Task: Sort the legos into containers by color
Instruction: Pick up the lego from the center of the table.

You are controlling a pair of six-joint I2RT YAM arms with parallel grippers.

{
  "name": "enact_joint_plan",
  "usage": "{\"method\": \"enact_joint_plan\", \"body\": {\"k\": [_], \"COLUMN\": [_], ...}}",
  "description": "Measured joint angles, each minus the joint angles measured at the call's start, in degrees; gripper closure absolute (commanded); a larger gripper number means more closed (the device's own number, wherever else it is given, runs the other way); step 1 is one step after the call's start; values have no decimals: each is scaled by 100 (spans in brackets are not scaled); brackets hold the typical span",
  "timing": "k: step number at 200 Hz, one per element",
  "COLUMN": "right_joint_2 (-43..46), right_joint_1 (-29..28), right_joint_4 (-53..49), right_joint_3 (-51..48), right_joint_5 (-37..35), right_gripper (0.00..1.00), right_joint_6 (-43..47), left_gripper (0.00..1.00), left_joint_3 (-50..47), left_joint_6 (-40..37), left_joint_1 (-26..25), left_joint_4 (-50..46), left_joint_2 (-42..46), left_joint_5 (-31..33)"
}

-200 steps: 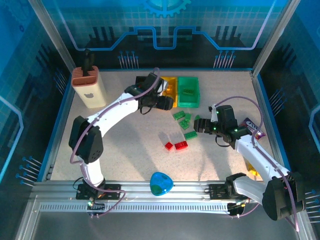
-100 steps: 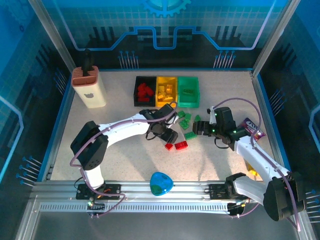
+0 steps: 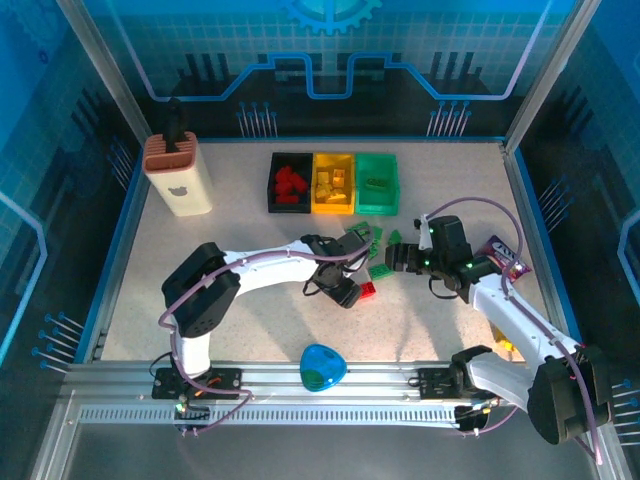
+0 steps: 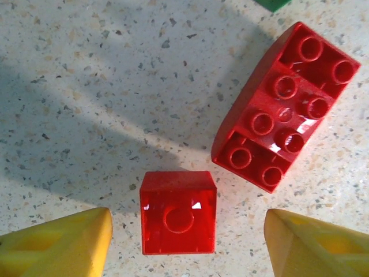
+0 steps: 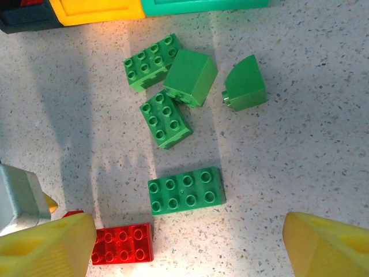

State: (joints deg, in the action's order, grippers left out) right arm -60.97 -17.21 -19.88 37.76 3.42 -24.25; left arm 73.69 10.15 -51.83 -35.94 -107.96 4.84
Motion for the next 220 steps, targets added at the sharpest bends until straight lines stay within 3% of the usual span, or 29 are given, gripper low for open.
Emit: {"method": "enact_joint_plan", "body": {"k": [65, 106, 131, 180, 220], "right_joint_2": [7, 7, 13, 33, 33], "right_joint_1": [-4, -4, -4, -4, -4], "right_joint_4": [26, 50, 44, 48, 48], "right_joint_3": [-114, -129, -144, -144, -144], "right_joint_5": [-17, -17, -26, -39, -39], "right_gripper": [15, 15, 15, 15, 15], "right_joint_6": [-17, -24, -24, -22, -22], "left_gripper": [38, 64, 73, 75, 75], "left_joint_3": [2, 9, 72, 66, -260], "left_joint_6": [0, 20, 9, 35, 153], "left_joint_1": [-90, -94, -94, 109, 968], "left_joint_4": [-22, 22, 52, 81, 317], "left_joint_2": [-205, -356, -402, -380, 275], "left_joint_5": [188, 275, 334, 328, 153]}}
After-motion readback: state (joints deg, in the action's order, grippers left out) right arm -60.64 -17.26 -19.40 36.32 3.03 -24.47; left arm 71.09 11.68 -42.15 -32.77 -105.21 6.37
